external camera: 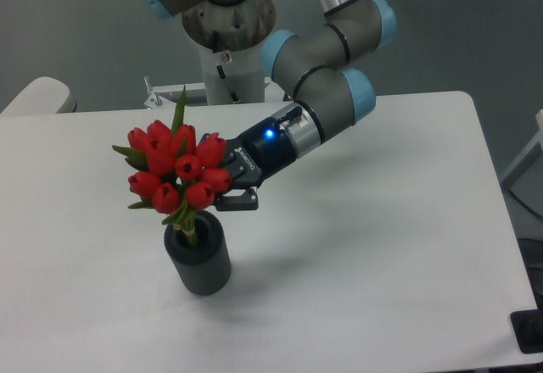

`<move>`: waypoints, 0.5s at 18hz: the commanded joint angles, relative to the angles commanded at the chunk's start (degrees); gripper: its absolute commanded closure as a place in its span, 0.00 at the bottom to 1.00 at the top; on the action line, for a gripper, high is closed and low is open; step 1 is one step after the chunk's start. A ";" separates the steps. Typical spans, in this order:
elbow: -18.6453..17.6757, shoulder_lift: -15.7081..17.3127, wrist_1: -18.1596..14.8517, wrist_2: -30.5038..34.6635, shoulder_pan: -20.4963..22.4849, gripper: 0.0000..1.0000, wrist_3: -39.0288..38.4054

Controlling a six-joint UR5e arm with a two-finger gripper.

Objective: Insert the flowers into the vase
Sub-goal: 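Push the tulip stems down deeper into the vase, then open the gripper to release the tulips in the vase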

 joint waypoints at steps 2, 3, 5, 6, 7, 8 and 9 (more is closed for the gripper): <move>-0.18 -1.23 0.00 0.00 0.00 0.78 0.09; -0.18 -1.67 0.00 0.00 0.00 0.78 0.52; -0.35 -2.20 0.00 0.09 0.00 0.78 1.66; -0.44 -2.55 0.00 0.26 0.00 0.78 2.11; -0.44 -2.90 0.17 0.26 0.09 0.78 2.37; -0.70 -3.43 0.26 0.26 0.09 0.76 2.46; -0.88 -3.69 0.26 0.26 0.09 0.75 2.46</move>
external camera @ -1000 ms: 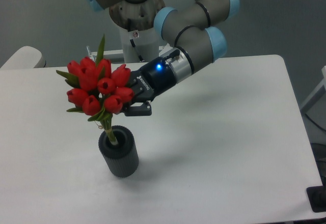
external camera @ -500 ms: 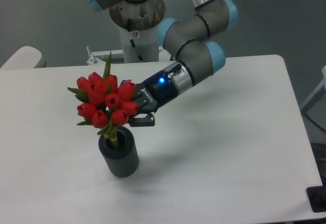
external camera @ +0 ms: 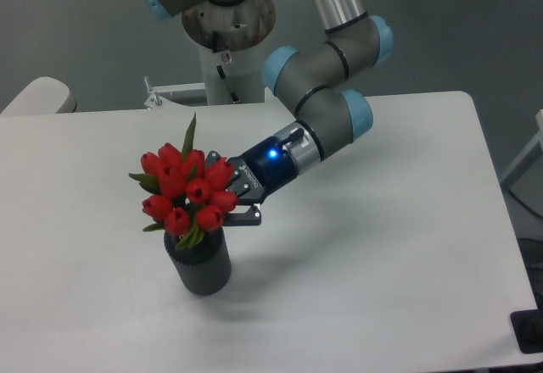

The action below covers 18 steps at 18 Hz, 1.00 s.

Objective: Insert the flowers into the vase
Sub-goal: 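Open the gripper to release the tulips in the vase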

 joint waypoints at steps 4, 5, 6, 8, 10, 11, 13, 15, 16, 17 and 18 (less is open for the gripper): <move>0.00 -0.44 -0.09 0.00 0.09 0.67 0.35; -0.09 -0.62 -0.09 0.00 0.09 0.61 0.26; 0.00 -0.97 -0.17 0.00 0.09 0.56 0.26; 0.00 -1.32 -0.09 -0.09 0.26 0.26 0.35; 0.09 -1.41 -0.09 0.00 0.53 0.17 0.35; 0.09 -1.41 -0.09 0.00 0.53 0.11 0.53; 0.09 -1.41 -0.09 0.00 0.88 0.00 0.62; 0.09 -1.41 0.00 0.00 1.32 0.00 0.70; 0.09 -1.32 0.00 0.00 1.32 0.00 0.88; 0.09 -1.32 0.00 0.00 1.32 0.00 1.23; 0.00 -1.32 0.00 0.00 1.32 0.00 1.84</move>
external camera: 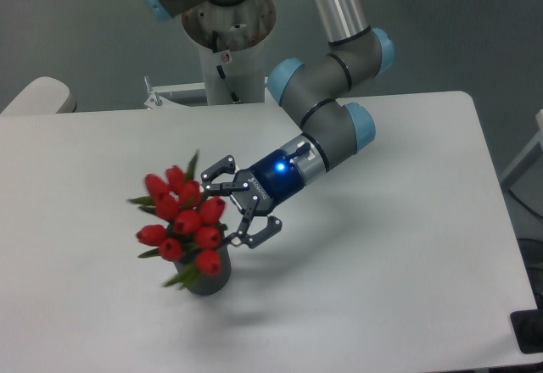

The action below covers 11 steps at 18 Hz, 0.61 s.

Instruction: Insert the flowers into the vase

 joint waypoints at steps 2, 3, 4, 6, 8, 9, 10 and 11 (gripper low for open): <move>0.00 0.00 0.00 0.00 0.09 0.00 0.62; 0.09 0.00 0.00 0.00 0.44 0.00 0.71; 0.09 0.09 0.09 0.00 0.79 0.00 0.80; 0.00 0.61 0.09 0.44 1.84 0.00 1.41; -0.44 2.10 0.09 2.27 3.24 0.00 2.55; -0.88 3.33 0.09 3.42 4.12 0.00 2.64; -0.97 4.38 0.09 4.73 4.91 0.00 2.73; -0.79 5.96 0.09 6.57 5.79 0.00 2.73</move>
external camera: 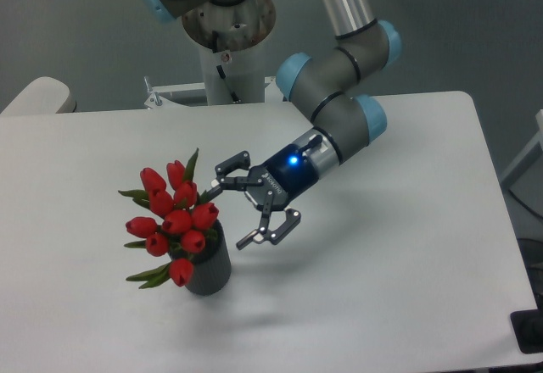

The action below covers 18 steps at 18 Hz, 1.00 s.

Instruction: Insert the flowers into the vase

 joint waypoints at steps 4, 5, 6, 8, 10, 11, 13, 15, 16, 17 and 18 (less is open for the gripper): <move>1.14 4.31 0.00 7.91 4.13 0.00 -0.18; 1.84 5.02 0.00 9.67 4.92 0.00 -0.09; 2.46 5.29 -0.09 11.17 5.37 0.00 -0.09; 4.47 5.38 -0.09 11.79 6.07 0.00 -0.96; 6.76 5.47 -0.18 13.72 7.21 0.00 -1.05; 8.34 5.47 -0.18 16.34 8.00 0.00 -0.79; 11.94 5.46 -0.44 23.19 8.53 0.00 -0.88; 15.45 5.38 -0.88 30.74 8.54 0.00 -0.97; 16.69 5.38 -0.88 35.04 8.45 0.00 -0.88; 17.83 5.38 -0.88 40.22 8.19 0.00 -0.44; 19.67 5.29 -1.14 44.97 7.75 0.00 -0.35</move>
